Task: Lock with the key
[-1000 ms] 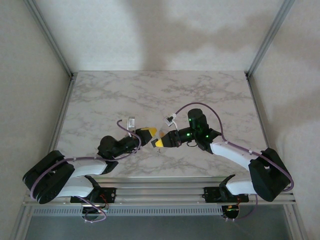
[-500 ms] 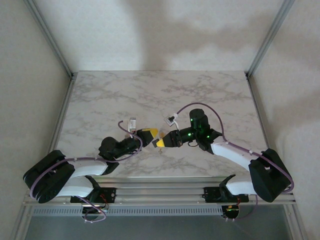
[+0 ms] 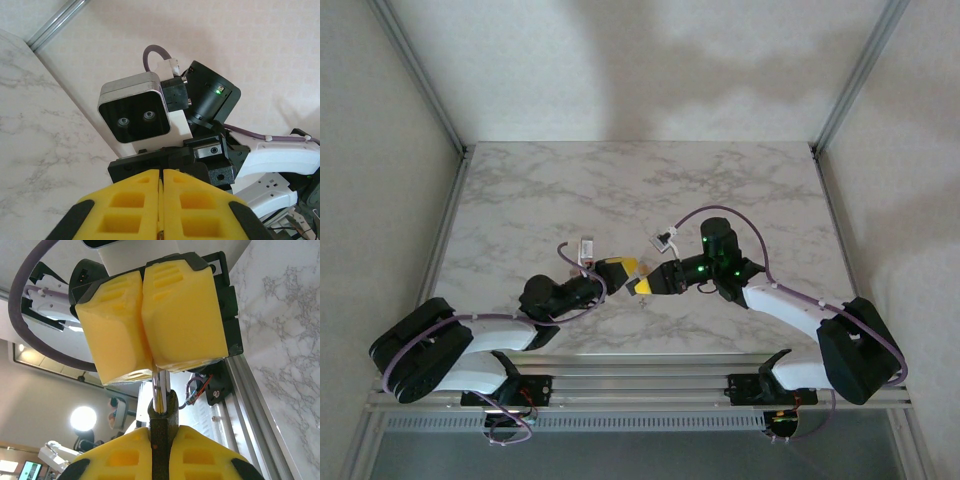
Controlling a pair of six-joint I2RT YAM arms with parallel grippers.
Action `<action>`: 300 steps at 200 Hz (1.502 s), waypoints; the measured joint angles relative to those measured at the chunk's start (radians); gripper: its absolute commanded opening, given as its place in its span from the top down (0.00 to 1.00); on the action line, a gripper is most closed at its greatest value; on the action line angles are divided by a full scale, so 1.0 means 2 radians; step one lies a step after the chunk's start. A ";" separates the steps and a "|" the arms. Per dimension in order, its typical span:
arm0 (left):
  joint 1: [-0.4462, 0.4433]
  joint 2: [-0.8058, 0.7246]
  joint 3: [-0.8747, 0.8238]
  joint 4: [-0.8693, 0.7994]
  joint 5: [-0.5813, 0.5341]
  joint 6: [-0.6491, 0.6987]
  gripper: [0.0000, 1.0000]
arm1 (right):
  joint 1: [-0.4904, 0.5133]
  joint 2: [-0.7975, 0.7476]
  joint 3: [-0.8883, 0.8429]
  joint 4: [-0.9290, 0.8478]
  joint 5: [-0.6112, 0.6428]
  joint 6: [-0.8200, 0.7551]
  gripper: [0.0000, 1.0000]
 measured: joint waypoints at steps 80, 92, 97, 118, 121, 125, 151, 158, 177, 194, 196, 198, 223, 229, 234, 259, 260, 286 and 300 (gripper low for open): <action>-0.007 0.000 0.000 -0.001 -0.008 0.004 1.00 | -0.004 0.000 -0.002 0.004 -0.008 0.004 1.00; -0.009 0.000 0.000 -0.001 -0.009 0.004 1.00 | -0.005 0.000 -0.002 0.004 -0.011 0.004 1.00; -0.010 0.000 0.000 -0.001 -0.010 0.004 1.00 | -0.005 0.000 -0.002 0.004 -0.013 0.005 1.00; -0.012 0.000 0.000 -0.001 -0.011 0.007 1.00 | -0.007 0.000 -0.002 0.005 -0.016 0.007 1.00; -0.012 0.000 0.000 0.000 -0.011 0.008 1.00 | -0.007 0.001 -0.002 0.006 -0.017 0.008 1.00; -0.012 0.001 0.000 0.000 -0.011 0.008 1.00 | -0.008 0.001 -0.002 0.006 -0.017 0.009 1.00; -0.014 0.003 0.000 0.002 -0.012 0.012 1.00 | -0.012 0.003 -0.006 0.014 -0.023 0.017 1.00; -0.015 0.004 0.000 0.002 -0.013 0.013 1.00 | -0.012 0.004 -0.007 0.017 -0.026 0.018 1.00; -0.019 0.009 0.000 0.002 -0.017 0.014 1.00 | -0.015 0.006 -0.010 0.021 -0.029 0.021 1.00; -0.019 0.014 0.003 0.002 -0.022 0.015 1.00 | -0.019 0.009 -0.010 0.022 -0.030 0.023 1.00; -0.019 0.015 0.003 0.002 -0.022 0.015 1.00 | -0.019 0.009 -0.010 0.022 -0.030 0.023 1.00; -0.019 0.015 0.004 0.002 -0.023 0.015 1.00 | -0.020 0.009 -0.010 0.022 -0.030 0.024 1.00; -0.019 0.021 0.006 0.002 -0.025 0.015 1.00 | -0.022 0.013 -0.010 0.022 -0.030 0.024 1.00; -0.019 0.022 0.006 0.002 -0.026 0.015 1.00 | -0.023 0.013 -0.010 0.022 -0.030 0.024 1.00; -0.019 0.023 0.006 0.002 -0.026 0.015 1.00 | -0.024 0.013 -0.010 0.021 -0.030 0.024 1.00; -0.020 0.027 0.006 0.004 -0.024 0.015 1.00 | -0.025 0.016 -0.010 0.020 -0.029 0.023 1.00; -0.020 0.027 0.006 0.004 -0.024 0.015 1.00 | -0.025 0.017 -0.010 0.020 -0.029 0.023 1.00; -0.021 0.032 0.006 0.006 -0.026 0.014 1.00 | -0.027 0.021 -0.010 0.019 -0.030 0.022 1.00; -0.021 0.035 0.006 0.008 -0.026 0.014 1.00 | -0.028 0.024 -0.010 0.019 -0.034 0.022 1.00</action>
